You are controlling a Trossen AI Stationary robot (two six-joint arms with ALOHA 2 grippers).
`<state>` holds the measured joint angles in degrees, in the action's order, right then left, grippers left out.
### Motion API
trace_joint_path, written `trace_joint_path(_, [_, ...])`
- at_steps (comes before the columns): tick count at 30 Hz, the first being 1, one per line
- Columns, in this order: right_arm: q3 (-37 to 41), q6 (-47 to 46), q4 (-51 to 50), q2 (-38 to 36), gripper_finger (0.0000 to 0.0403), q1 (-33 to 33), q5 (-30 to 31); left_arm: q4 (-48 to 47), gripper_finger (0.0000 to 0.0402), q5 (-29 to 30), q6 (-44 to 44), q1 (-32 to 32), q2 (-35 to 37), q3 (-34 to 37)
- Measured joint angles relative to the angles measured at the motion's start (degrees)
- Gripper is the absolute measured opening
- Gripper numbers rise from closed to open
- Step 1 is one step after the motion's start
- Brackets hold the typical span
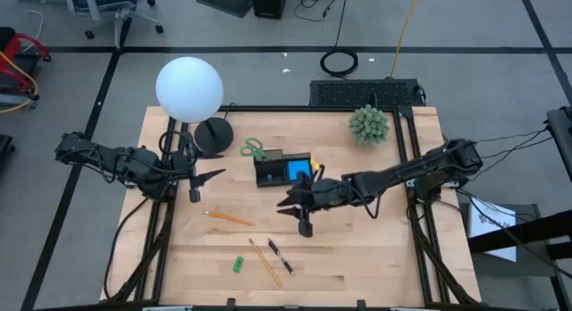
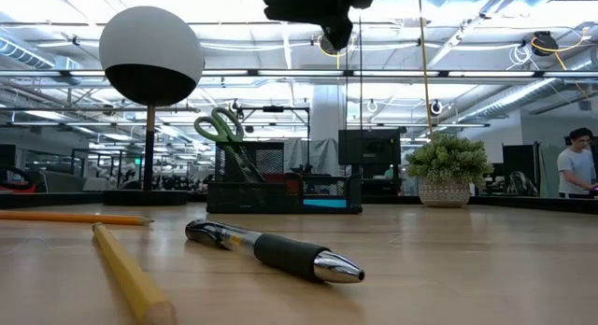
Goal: Pick and place office supplies into organizer
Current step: Put the black pen into the black desk organizer
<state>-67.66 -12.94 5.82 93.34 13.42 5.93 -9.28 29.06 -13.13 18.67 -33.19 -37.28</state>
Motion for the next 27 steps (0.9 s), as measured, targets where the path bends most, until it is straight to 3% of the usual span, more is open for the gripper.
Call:
trace_joint_path(7, [0.0, 0.85, 0.12, 0.0, 0.007, 2.36, -0.09, -1.5, 0.0172, -0.14, 2.44, 0.0, 0.0, 0.0])
trace_joint_path(14, [0.0, 1.19, 1.25, 0.0, 0.007, 3.16, -0.04, -1.8, 0.0172, -4.73, 5.97, 0.0, 0.0, 0.0])
trace_joint_path(19, [1.52, -7.91, 4.23, 0.0, 0.007, 3.36, -0.09, -2.43, 0.0172, -10.49, 9.16, 0.0, -0.02, 0.0])
trace_joint_path(27, [1.52, -17.76, -0.16, 0.02, 0.007, 3.59, -0.16, -2.67, 0.0172, -16.1, 14.3, 0.03, -0.61, 0.0])
